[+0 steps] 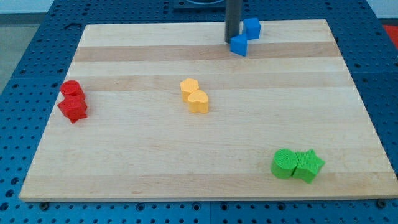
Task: Point at the yellow hexagon
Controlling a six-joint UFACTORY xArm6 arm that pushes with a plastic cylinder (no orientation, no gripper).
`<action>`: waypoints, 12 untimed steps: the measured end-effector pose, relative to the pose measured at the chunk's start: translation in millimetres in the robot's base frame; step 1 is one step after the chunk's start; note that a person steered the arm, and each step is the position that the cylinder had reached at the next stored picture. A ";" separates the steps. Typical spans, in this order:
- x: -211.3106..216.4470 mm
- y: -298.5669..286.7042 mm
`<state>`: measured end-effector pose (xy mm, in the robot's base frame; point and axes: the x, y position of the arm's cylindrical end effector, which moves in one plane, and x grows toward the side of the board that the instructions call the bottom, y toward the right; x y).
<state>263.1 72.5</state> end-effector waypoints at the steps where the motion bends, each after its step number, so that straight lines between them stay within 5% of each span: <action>1: 5.3 7.8; 12: 11.9 -192.1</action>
<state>275.0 -119.6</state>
